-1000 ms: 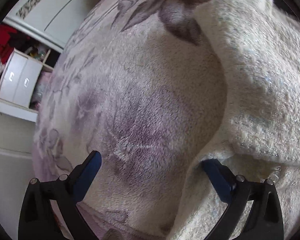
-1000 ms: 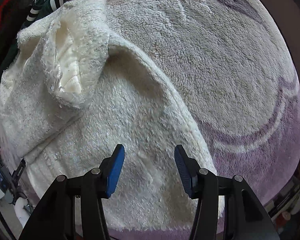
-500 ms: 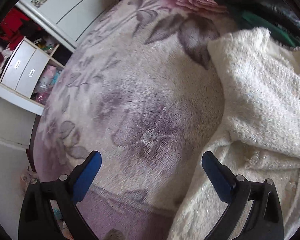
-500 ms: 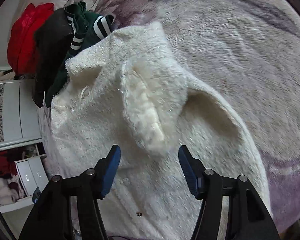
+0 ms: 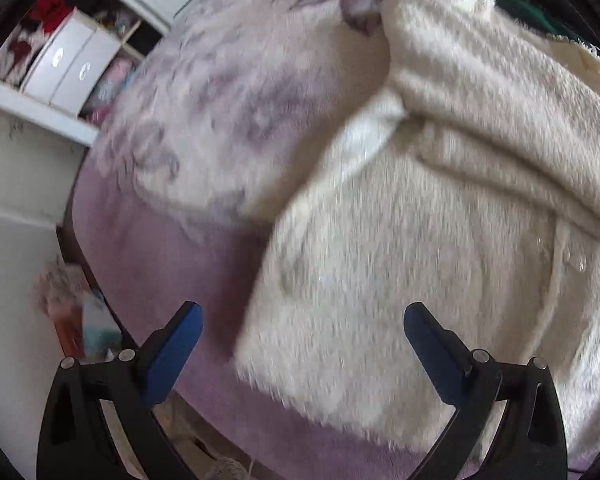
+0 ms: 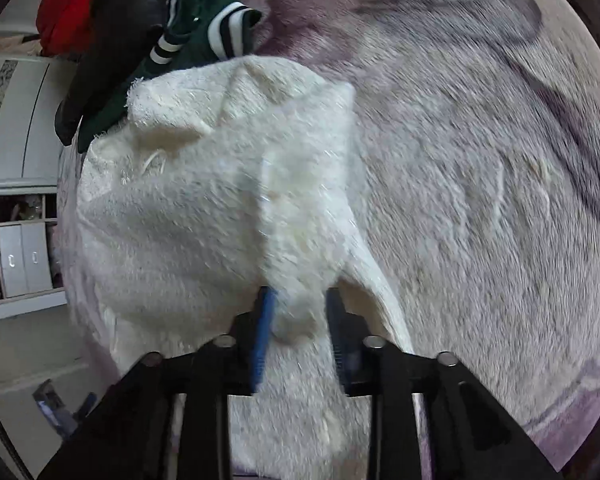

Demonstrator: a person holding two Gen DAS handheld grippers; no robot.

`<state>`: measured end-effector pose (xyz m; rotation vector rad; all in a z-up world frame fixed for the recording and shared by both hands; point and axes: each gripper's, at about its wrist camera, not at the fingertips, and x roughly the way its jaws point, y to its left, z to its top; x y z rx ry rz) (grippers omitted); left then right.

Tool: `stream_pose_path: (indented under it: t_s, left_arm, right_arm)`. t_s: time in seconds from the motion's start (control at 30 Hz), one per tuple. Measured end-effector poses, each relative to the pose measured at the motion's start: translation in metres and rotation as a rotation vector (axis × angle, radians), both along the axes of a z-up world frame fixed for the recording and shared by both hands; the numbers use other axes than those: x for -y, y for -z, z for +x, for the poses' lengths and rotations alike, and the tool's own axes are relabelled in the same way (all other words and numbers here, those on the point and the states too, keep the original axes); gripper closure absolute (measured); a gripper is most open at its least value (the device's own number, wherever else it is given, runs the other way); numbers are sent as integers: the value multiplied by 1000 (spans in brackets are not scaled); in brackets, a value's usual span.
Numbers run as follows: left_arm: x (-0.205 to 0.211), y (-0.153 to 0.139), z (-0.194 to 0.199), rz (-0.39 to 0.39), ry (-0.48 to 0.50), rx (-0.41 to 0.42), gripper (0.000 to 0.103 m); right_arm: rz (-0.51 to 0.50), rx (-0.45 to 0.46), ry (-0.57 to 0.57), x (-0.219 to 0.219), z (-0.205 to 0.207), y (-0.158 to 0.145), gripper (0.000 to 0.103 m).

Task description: Fold large clothes

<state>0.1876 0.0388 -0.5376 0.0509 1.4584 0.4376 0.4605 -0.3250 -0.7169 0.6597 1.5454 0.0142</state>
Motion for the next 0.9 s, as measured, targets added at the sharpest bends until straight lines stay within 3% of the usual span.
stream_pose_path:
  t_s: [0.07,0.2,0.33,0.43,0.5,0.53,0.57,0.6,0.67,0.8,0.9]
  left_arm:
    - [-9,6,-15,-27,-38,-15,0]
    - [-48,27,-36,-132,-135,12,1]
    - [-98,56,-24,-252,-209,80,1]
    - [-112,90,-2,-365,-164,61,1]
    - [-110,101,10,-395,-102,66,4]
    - [-106,98,14,-394,-59,95,22]
    - [-99,91,16,-409,3,130,59]
    - [-94,86,16,-443,46,150,83]
    - [-89,75,13,-424,76,175,95]
    - [-105,49,-8,-491,61,250,97]
    - [-114,25,-23,-483,99,261,99]
  right_arm:
    - [3,-23,15,11,-41,1,41]
    - [136,-143,77,21,-116,46,41]
    - [270,-178,152,8,-161,89,41]
    - [346,-166,178,-9,-177,105,41]
    - [361,-135,199,-22,-176,108,42]
    - [367,-115,208,-30,-176,108,50]
    - [367,-104,216,-39,-176,108,88]
    - [377,-105,224,-50,-167,108,93]
    - [352,-95,266,-75,-146,108,94]
    - [370,-90,397,-95,-158,92,95]
    - [369,-90,445,-100,-182,70,95]
